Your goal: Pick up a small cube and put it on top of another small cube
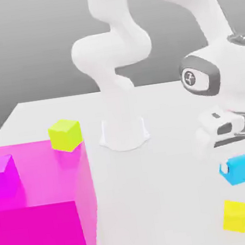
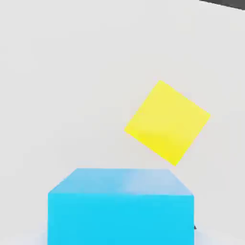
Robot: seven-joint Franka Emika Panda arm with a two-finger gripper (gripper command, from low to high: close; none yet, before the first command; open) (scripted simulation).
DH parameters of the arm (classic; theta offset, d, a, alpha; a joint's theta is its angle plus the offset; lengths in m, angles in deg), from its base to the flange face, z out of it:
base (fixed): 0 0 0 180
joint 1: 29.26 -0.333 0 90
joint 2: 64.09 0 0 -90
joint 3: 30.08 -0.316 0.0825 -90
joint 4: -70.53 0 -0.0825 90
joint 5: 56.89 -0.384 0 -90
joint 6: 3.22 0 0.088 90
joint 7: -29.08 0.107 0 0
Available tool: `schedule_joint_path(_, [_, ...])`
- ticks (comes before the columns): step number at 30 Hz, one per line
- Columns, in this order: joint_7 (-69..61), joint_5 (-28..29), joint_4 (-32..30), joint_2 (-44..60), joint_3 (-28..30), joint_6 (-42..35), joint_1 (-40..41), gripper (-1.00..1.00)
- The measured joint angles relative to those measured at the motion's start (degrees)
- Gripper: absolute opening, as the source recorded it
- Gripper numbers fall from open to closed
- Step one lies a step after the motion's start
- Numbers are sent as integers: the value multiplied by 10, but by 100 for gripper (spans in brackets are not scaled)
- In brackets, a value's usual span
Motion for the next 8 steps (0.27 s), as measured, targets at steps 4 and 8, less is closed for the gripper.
schedule_joint_path(4, [29, 31, 19, 69, 25, 50, -8, -100])
schedule_joint_path(8, [35, 39, 20, 86, 32, 64, -13, 100])
